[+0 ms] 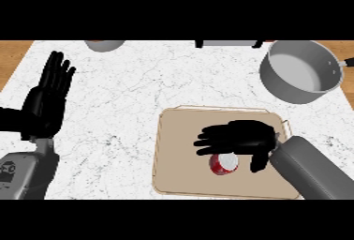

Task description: Pick the can from the tray and place it in the pot

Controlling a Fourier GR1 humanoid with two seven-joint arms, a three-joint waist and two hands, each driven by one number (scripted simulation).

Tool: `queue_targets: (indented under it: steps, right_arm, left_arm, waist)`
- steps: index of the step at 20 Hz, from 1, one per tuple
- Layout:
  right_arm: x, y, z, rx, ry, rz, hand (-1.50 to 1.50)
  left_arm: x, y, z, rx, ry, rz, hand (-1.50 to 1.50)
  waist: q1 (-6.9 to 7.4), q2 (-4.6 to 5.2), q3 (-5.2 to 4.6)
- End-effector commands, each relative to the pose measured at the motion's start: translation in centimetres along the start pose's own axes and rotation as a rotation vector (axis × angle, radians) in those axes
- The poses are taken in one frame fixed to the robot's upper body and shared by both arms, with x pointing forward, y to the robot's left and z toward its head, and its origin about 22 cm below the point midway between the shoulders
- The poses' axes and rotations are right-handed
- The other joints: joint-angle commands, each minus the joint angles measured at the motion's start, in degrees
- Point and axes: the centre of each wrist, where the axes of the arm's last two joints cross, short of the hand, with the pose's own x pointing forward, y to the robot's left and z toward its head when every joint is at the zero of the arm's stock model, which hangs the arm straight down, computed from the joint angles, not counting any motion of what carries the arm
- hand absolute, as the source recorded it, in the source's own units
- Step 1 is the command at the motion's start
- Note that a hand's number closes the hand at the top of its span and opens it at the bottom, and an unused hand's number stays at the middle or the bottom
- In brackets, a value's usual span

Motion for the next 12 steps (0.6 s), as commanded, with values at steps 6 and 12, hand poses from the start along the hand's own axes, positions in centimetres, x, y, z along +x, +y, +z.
queue_targets:
  steps: [6, 12]
  right_arm:
    - [0.8, 2.8, -3.6, 0.021, -0.068, -0.028, -1.5]
    - [-0.7, 3.9, -2.6, 0.074, -0.134, 0.005, 1.5]
  left_arm:
    - [-0.4, -0.4, -0.3, 0.026, -0.009, 0.0, 0.0]
    - [-0.1, -1.0, 0.6, -0.003, -0.002, -0.012, 0.0]
  waist:
    - [-0.25, -0.01, -0.01]
    - [0.2, 0.08, 0.02]
